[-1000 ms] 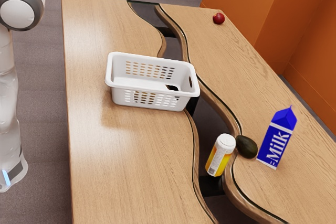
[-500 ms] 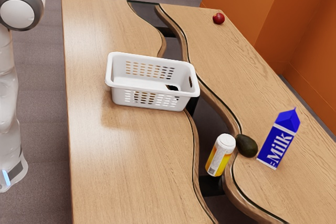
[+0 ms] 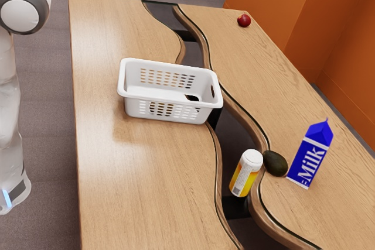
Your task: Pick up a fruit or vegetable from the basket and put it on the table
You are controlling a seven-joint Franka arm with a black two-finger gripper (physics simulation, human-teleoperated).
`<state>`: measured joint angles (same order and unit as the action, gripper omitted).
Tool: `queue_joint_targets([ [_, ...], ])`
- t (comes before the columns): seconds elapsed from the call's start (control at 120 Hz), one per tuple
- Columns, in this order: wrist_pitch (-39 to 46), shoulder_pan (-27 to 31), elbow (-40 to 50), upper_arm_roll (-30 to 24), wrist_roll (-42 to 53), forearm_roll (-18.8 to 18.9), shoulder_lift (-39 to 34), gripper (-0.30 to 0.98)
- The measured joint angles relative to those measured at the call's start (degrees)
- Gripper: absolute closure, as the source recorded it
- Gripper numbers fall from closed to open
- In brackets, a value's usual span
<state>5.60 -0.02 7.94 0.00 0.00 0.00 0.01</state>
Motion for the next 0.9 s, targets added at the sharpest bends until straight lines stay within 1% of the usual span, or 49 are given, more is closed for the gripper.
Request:
queue_joint_targets([
  [0.417,9.8,0.0,11.67,0.0,0.0,0.0,0.01,0.0],
  [0.9,26.76,0.0,30.23,0.0,0.0,0.0,0.01,0.0],
])
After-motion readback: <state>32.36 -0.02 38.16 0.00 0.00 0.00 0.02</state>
